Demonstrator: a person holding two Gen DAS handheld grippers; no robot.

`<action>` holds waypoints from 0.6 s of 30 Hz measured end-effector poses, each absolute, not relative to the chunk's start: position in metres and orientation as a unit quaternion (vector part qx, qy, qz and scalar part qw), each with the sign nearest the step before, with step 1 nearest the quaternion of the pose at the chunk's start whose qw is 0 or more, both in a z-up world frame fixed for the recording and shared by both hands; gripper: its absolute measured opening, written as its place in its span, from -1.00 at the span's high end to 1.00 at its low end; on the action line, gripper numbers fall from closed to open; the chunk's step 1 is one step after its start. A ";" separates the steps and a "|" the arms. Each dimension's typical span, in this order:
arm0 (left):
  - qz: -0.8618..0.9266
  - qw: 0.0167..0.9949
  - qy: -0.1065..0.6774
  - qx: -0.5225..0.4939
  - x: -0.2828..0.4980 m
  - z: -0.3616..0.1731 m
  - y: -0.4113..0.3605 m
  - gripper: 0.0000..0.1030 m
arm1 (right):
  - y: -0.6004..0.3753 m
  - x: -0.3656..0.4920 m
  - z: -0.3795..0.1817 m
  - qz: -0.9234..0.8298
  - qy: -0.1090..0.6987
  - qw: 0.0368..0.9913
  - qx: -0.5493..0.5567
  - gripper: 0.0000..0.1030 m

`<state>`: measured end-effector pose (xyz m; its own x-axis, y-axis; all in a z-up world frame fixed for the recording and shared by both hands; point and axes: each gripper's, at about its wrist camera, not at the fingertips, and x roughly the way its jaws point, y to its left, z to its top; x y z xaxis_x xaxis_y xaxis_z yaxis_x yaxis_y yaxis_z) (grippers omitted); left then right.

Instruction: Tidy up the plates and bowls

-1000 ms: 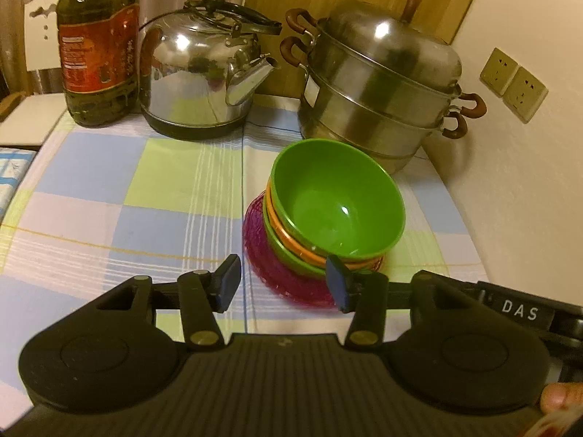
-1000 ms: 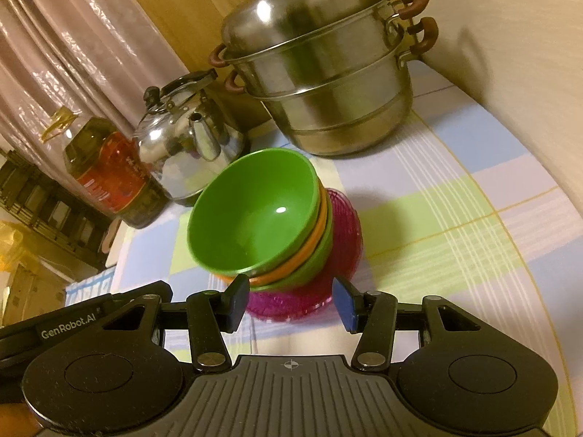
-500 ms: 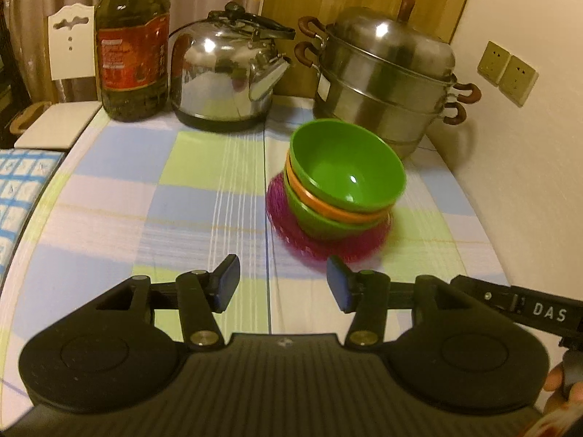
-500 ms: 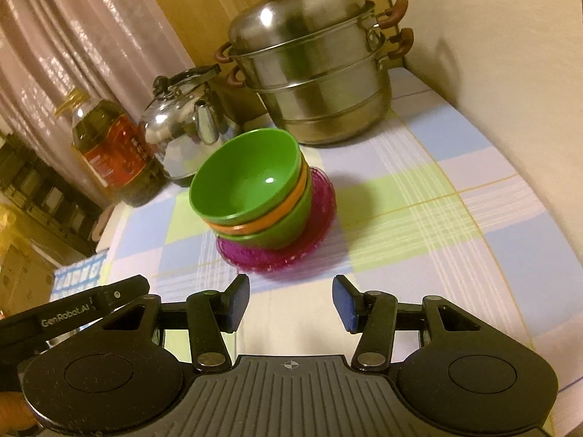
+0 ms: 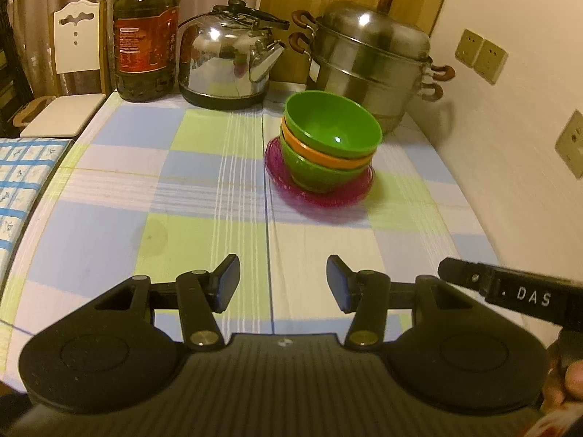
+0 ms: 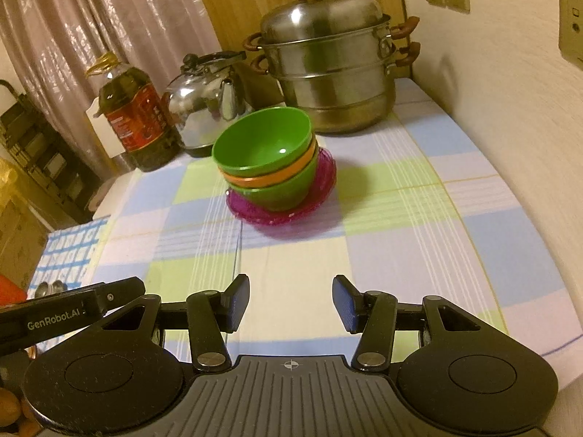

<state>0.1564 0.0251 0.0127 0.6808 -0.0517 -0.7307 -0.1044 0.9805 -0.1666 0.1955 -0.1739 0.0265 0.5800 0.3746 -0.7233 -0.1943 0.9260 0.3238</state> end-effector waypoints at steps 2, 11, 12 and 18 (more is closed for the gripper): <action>0.016 0.911 0.401 -0.099 0.147 0.014 0.024 0.06 | -0.173 0.187 0.028 0.162 0.427 0.884 0.096 0.02; 0.012 0.911 0.401 -0.100 0.114 0.020 0.017 0.06 | -0.176 0.154 0.041 0.164 0.417 0.889 0.096 0.02; 0.010 0.912 0.399 -0.099 0.111 0.021 0.016 0.06 | -0.177 0.151 0.043 0.165 0.415 0.890 0.098 0.02; 0.012 0.912 0.397 -0.100 0.098 0.024 0.011 0.06 | -0.177 0.134 0.053 0.168 0.405 0.894 0.090 0.02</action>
